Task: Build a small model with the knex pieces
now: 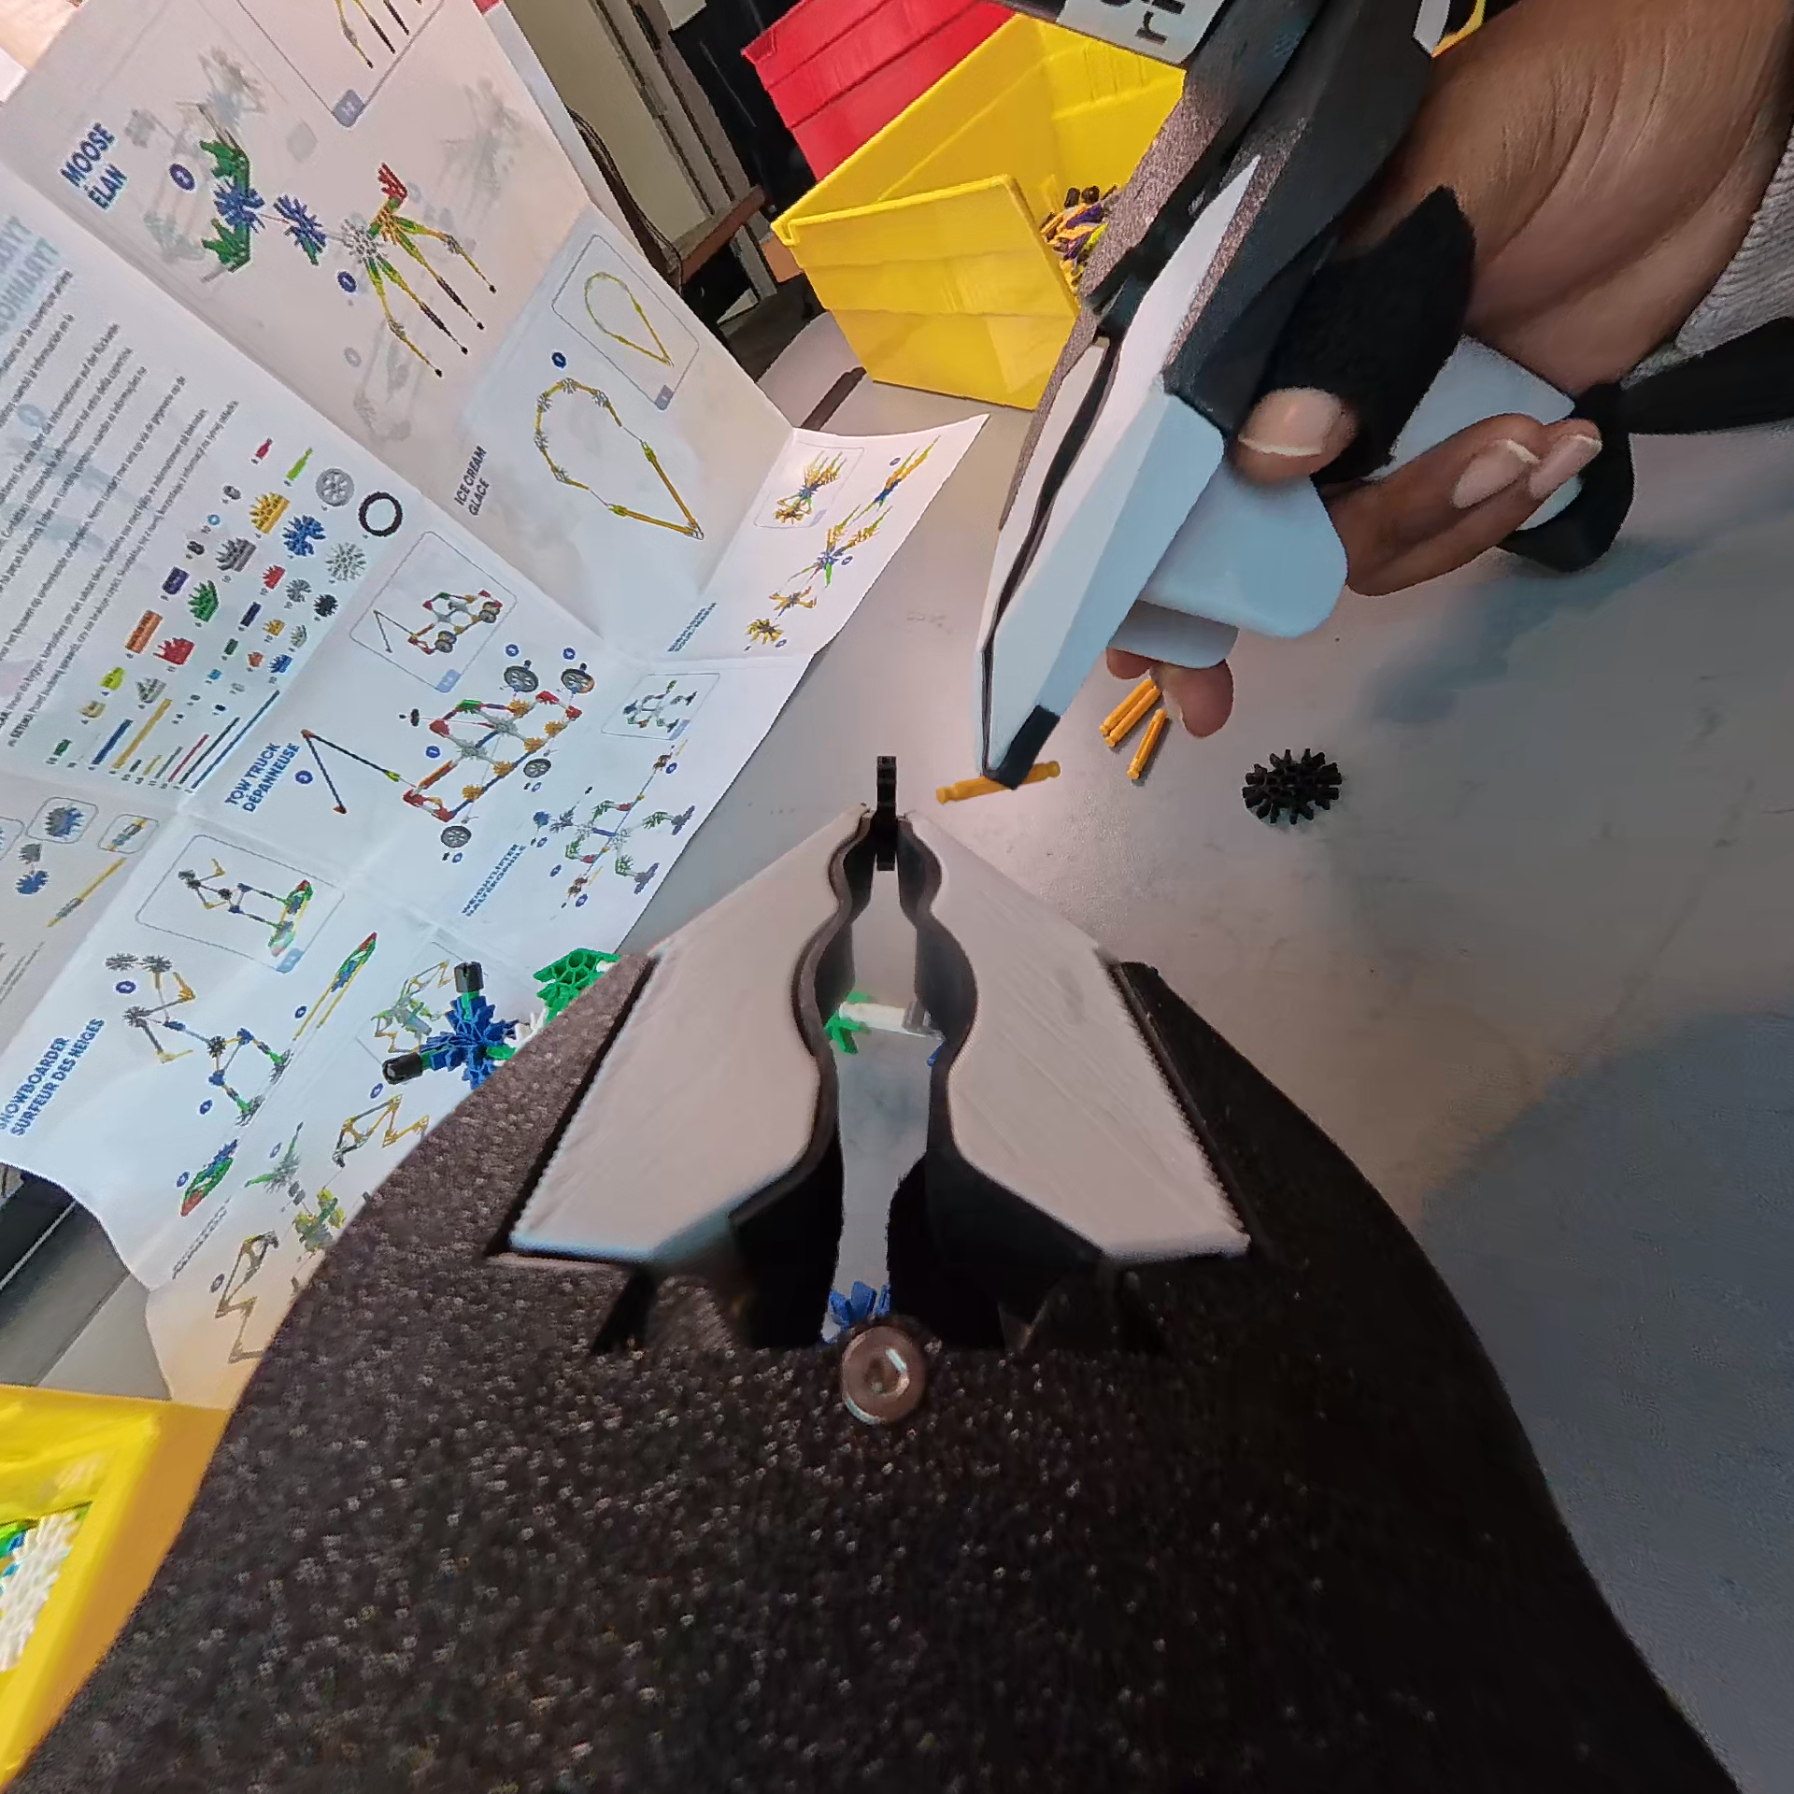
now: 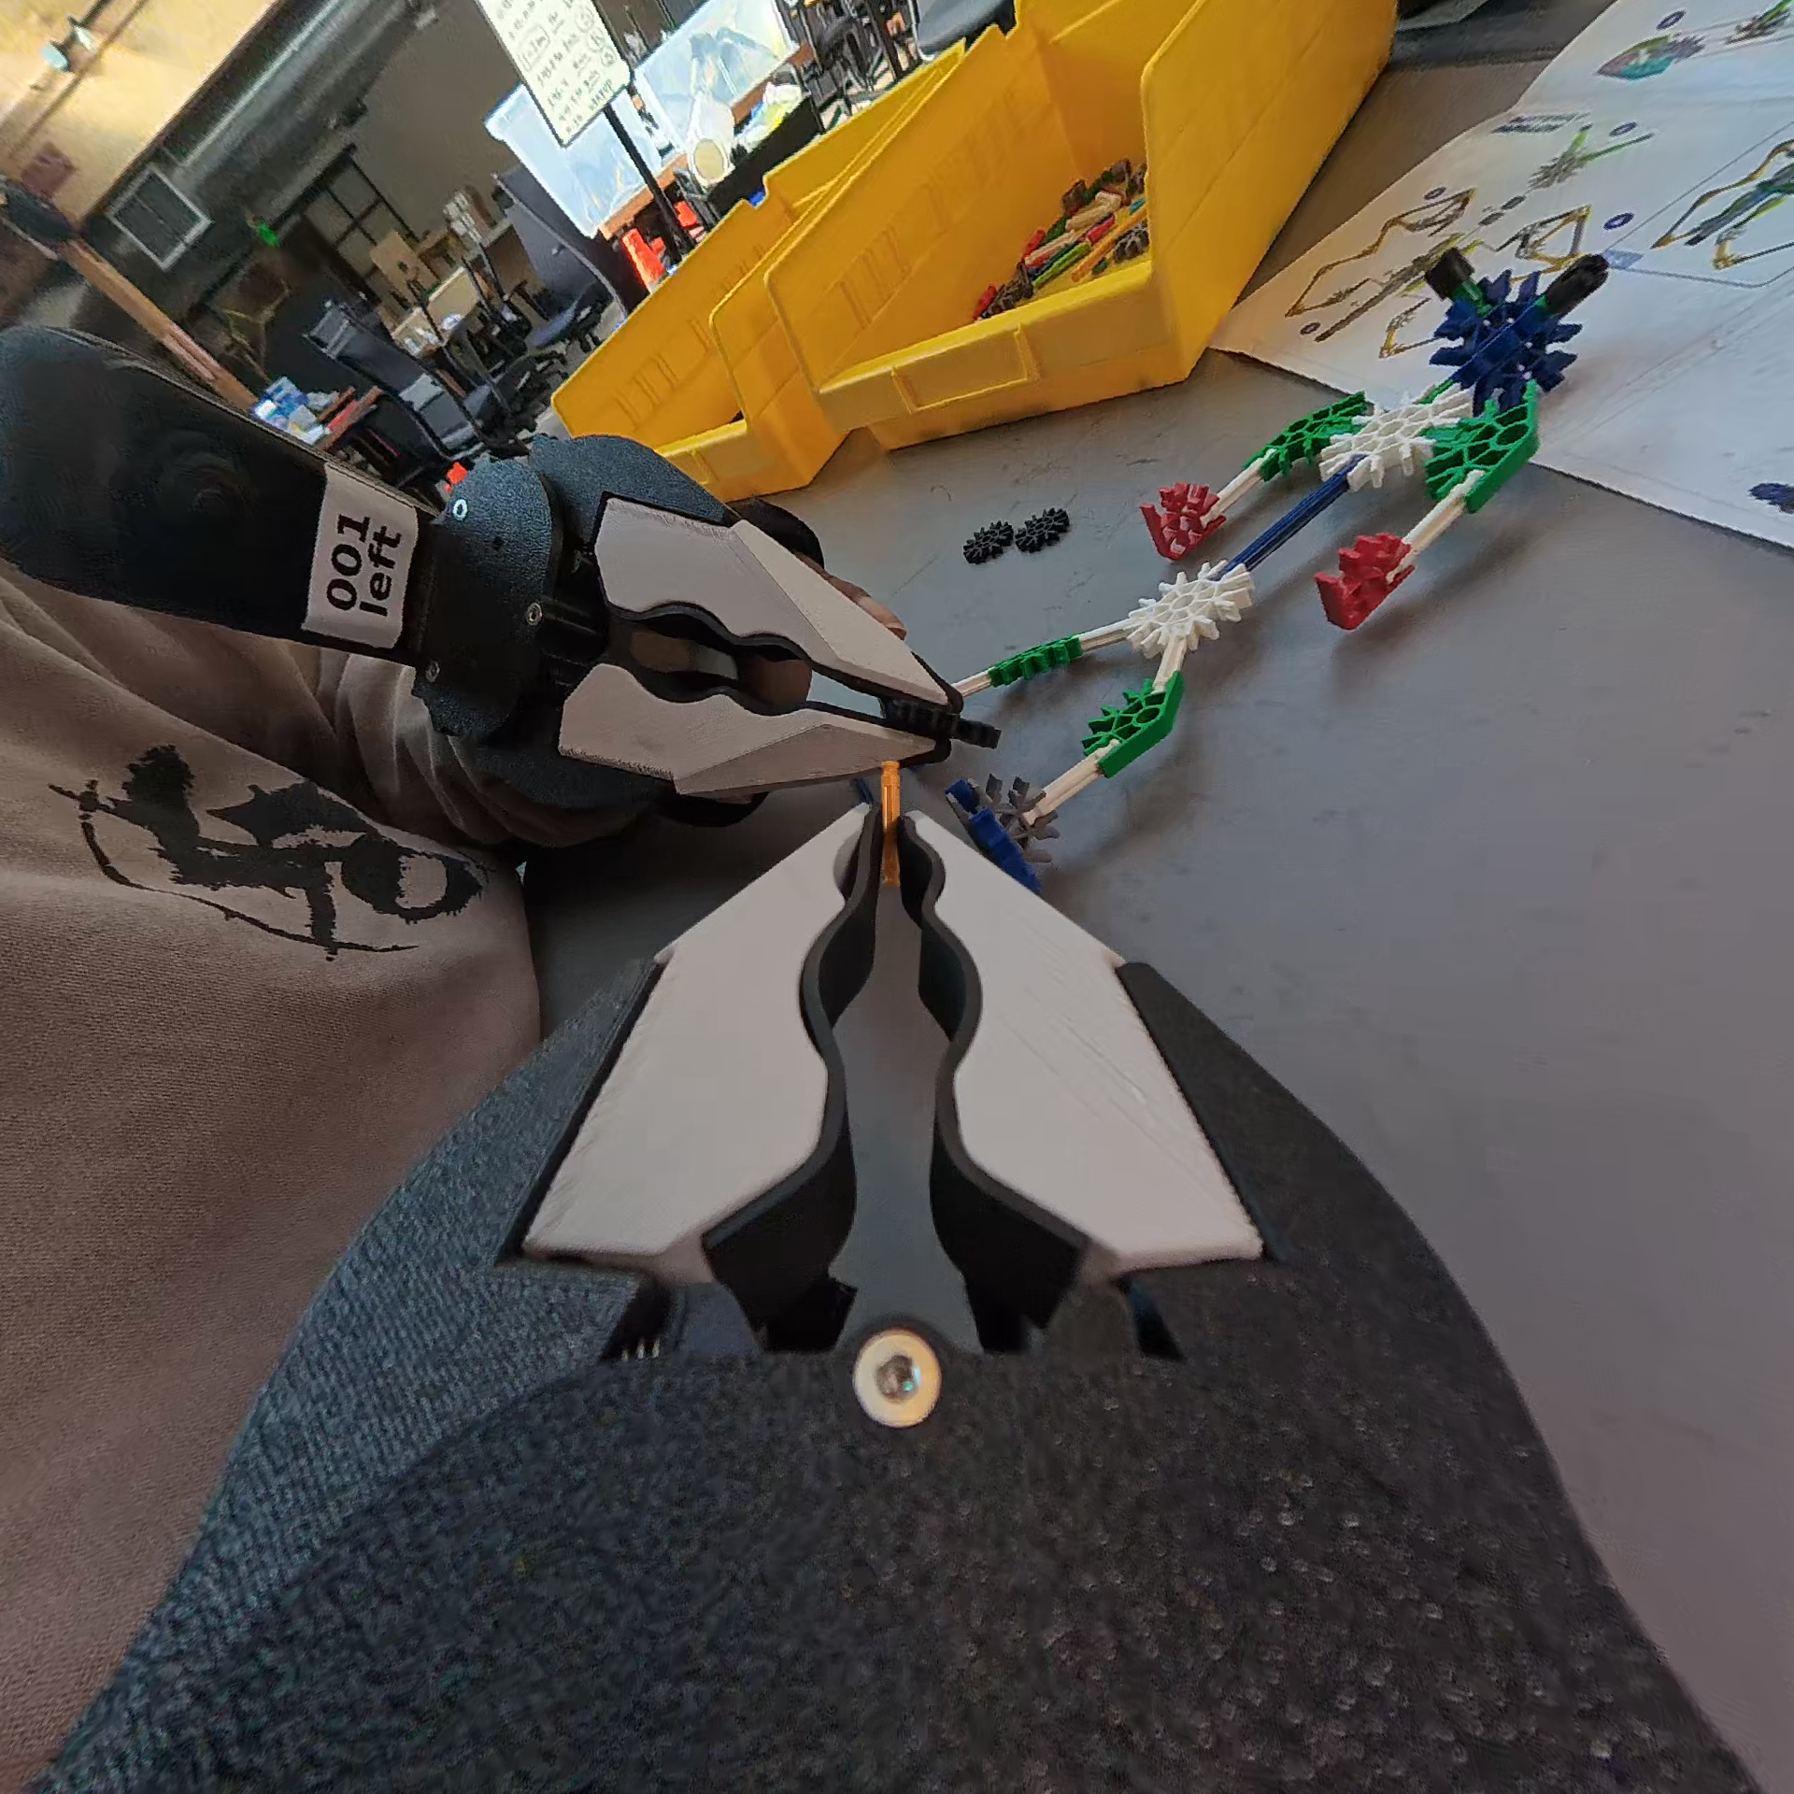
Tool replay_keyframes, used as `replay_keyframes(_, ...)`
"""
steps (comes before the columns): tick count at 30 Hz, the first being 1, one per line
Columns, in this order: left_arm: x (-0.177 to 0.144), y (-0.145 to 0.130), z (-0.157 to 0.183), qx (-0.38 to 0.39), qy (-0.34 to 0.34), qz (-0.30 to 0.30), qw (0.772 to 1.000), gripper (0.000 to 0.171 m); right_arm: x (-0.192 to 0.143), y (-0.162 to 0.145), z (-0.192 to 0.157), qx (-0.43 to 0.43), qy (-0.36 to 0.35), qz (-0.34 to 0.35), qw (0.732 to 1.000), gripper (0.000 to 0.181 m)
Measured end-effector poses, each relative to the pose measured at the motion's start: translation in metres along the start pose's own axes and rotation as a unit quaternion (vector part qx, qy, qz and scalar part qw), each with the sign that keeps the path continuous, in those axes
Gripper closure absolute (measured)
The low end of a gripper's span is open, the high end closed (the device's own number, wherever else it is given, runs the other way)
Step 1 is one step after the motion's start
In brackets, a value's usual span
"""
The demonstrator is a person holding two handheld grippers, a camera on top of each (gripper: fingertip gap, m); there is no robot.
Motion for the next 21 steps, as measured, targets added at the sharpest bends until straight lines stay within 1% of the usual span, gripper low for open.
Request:
replay_keyframes(7,-0.001,0.001,0.004,0.024,0.0,0.008,1.0,0.169,0.006,-0.004,-0.002,-0.004,0.003,-0.016,1.0,0.18)
replay_keyframes(15,-0.003,-0.001,-0.002,0.037,0.024,0.002,0.999,0.169,-0.007,0.005,-0.005,-0.008,-0.004,0.02,1.0,0.18)
replay_keyframes(21,-0.005,-0.001,0.0,0.051,0.029,0.004,0.998,0.169,-0.005,0.005,-0.003,-0.003,-0.001,0.025,1.0,0.18)
Point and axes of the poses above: each gripper's, where its closed fingertips meet, x out along the fingers, y out of its top, z = x × y across the jaws, the point moved 7 cm from there along -x, back along the fingers, and after that the axes turned 15 degrees about -z, right-handed, at the moved point
